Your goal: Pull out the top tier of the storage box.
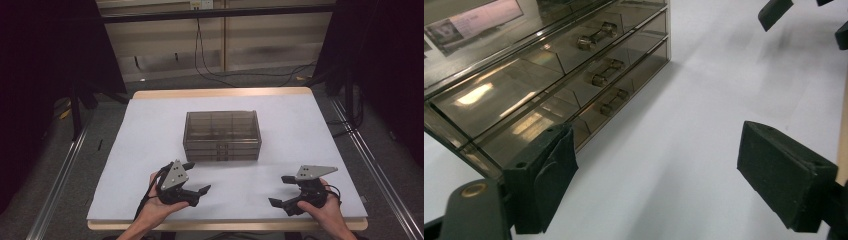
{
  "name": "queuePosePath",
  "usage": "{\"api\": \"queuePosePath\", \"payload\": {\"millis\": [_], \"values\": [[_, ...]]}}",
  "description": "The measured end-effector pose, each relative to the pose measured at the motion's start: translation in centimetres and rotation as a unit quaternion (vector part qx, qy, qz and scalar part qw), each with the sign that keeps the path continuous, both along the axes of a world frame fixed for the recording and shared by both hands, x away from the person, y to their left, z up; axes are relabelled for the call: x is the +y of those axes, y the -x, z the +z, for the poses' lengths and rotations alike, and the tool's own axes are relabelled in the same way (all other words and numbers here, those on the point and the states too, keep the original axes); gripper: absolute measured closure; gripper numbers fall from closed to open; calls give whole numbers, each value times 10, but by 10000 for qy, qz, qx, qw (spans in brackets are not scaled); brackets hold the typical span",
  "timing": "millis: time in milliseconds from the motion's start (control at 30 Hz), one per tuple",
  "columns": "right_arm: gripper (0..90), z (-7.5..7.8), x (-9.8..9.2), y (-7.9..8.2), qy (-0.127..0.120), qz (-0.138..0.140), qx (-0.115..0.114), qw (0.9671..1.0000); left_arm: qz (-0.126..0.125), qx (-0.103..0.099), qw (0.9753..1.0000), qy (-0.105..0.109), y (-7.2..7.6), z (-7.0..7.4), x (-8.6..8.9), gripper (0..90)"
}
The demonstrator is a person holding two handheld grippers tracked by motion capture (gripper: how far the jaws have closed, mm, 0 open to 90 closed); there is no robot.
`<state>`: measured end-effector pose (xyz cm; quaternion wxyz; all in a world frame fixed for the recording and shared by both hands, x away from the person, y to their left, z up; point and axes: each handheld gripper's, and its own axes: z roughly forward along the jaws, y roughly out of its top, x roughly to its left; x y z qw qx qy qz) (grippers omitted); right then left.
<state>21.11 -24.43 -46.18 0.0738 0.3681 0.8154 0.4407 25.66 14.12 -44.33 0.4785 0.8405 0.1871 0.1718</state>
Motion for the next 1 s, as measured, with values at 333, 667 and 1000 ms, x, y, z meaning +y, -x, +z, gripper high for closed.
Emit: {"api": "queuePosePath", "payload": {"millis": [333, 667, 1000], "values": [[80, 0, 0, 0, 2, -3, 1, 10000, -86, -217, 9993, -297, -3, 3, -13, 156], [81, -1, 2, -1, 7, -6, 21, 10000, -155, -445, 9970, -611, -8, 6, -28, 211], [81, -1, 1, -1, 7, -8, 21, 10000, -193, -837, 9920, -930, -10, 9, -41, 276]]}}
